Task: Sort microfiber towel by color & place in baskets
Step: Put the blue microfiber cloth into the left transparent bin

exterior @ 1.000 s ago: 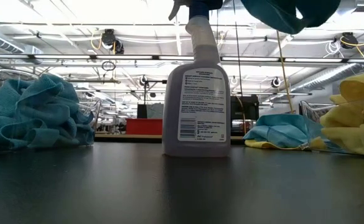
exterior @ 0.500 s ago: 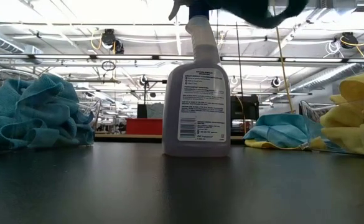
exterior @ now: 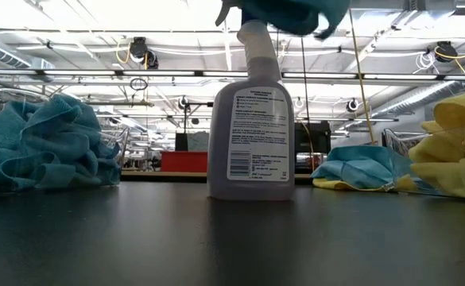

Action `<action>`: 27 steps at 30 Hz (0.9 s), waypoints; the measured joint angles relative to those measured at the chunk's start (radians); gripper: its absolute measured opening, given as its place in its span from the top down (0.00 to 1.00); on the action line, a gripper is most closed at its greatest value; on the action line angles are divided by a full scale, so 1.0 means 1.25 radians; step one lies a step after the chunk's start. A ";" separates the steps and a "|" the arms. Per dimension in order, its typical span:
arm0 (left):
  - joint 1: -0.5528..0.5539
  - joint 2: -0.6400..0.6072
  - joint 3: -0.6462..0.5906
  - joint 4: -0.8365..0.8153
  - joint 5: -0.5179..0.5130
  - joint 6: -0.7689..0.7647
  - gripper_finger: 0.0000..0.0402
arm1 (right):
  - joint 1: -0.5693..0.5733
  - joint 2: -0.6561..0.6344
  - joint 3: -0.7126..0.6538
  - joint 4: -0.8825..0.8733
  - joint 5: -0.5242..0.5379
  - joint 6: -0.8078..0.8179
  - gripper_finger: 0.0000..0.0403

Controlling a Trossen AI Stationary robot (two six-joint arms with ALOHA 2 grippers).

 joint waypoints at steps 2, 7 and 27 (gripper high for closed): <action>-0.008 0.000 0.000 0.012 -0.025 0.027 0.96 | 0.017 0.000 0.000 -0.020 0.000 0.018 1.00; -0.028 -0.018 0.000 0.046 -0.048 0.086 0.98 | 0.034 0.000 -0.001 -0.052 -0.083 0.079 1.00; -0.123 -0.167 0.111 -0.376 -0.276 0.191 0.99 | 0.040 0.000 -0.122 -0.079 -0.078 0.232 0.39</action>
